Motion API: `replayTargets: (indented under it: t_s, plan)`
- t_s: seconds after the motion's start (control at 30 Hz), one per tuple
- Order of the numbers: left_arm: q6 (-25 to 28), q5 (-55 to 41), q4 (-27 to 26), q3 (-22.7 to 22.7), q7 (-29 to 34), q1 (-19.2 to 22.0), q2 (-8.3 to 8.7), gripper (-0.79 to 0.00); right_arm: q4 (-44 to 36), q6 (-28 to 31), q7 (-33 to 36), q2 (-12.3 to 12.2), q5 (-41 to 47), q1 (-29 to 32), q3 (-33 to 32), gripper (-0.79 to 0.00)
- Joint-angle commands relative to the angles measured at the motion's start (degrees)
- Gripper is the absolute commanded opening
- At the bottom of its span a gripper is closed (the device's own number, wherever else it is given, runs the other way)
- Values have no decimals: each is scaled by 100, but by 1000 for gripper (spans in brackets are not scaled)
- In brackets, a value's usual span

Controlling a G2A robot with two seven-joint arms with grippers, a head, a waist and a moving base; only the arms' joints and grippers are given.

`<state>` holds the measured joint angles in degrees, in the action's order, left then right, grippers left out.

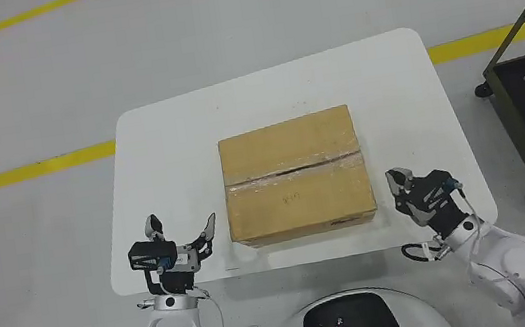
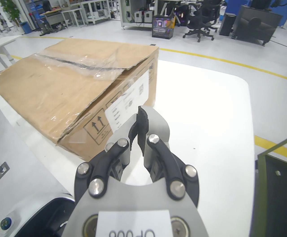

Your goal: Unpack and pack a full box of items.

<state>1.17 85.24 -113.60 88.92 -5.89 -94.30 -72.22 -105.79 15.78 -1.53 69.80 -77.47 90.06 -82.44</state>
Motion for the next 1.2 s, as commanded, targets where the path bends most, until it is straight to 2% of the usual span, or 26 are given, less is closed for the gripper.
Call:
replayTargets:
  t_s: [0.0, 0.27, 0.53, 0.67, 0.93, 1.17]
  plan:
    - [0, 0, 0, 0, 0, 0, 0, 0, 149, 32, -40, 9, 17, -119, 79, -785]
    - [0, 0, 0, 0, 0, 0, 0, 0, 611, 518, -88, 8, 71, -531, 270, -785]
    - [0, 0, 0, 0, 0, 0, 0, 0, 727, 1009, -142, -1, 74, -730, 480, -785]
    - [0, 0, 0, 0, 0, 0, 0, 0, 737, 917, -207, -3, 182, -729, 433, -785]
    - [266, -337, -450, -236, 107, 247, -22, 0, 229, 698, -376, -88, 386, -194, -327, -785]
    - [994, 10, -708, -1073, 431, 812, -36, 0, -223, 846, -435, -176, 480, 397, -1120, -785]
